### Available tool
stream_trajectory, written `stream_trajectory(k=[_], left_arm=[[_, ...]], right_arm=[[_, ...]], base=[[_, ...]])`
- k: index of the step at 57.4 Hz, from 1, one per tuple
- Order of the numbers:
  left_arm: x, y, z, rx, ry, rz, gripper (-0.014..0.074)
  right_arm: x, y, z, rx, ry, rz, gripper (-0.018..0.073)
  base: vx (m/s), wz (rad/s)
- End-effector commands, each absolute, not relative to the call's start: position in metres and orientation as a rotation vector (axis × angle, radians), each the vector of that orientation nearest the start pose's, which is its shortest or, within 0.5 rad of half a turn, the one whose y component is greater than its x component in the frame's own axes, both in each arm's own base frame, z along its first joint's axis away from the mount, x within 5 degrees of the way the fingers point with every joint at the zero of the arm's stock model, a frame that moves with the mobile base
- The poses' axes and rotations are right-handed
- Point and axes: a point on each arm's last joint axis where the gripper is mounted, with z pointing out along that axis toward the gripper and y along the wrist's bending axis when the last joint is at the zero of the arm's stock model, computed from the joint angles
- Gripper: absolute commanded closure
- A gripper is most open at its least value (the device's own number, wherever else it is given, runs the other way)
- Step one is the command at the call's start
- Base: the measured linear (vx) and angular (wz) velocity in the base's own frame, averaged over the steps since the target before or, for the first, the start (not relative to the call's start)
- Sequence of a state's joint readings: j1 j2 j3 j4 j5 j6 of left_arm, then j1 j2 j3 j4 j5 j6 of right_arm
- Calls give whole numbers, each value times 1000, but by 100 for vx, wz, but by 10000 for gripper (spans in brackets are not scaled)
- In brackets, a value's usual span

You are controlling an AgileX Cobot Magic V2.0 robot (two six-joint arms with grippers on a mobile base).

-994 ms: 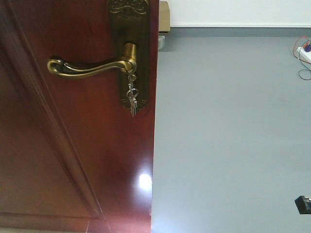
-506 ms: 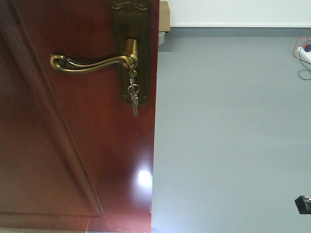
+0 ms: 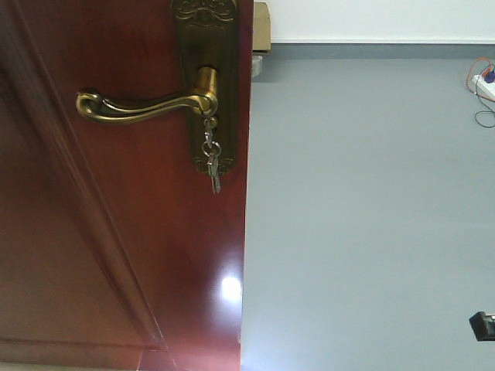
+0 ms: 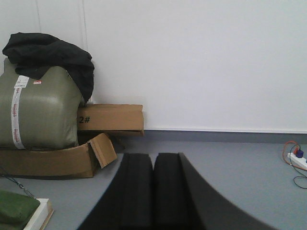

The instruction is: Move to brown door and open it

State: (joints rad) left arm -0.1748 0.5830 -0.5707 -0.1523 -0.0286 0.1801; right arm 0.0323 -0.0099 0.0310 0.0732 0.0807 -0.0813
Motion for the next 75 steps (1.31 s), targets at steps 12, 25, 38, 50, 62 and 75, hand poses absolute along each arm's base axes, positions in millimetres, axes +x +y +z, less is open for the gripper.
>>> stream_trajectory(k=[12, 25, 38, 50, 62, 75], left_arm=[[77, -7, 264, 89, 1398, -51, 600], [59, -6, 215, 104, 1454, -56, 600], [53, -5, 219, 91, 1384, -63, 600], [53, -5, 218, 78, 1388, -80, 600], [53, -5, 218, 78, 1389, -80, 600], [53, -5, 218, 78, 1389, -80, 600]], right_arm=[[56, 2, 202, -34, 1497, 7, 559], [56, 2, 202, -34, 1497, 7, 559], [56, 2, 202, -34, 1497, 7, 559], [56, 2, 202, -34, 1497, 7, 559], [56, 2, 202, -34, 1497, 7, 559], [56, 2, 202, -34, 1497, 7, 559]], base=[[0, 0], [0, 0], [0, 0], [0, 0], [0, 0], [0, 0]])
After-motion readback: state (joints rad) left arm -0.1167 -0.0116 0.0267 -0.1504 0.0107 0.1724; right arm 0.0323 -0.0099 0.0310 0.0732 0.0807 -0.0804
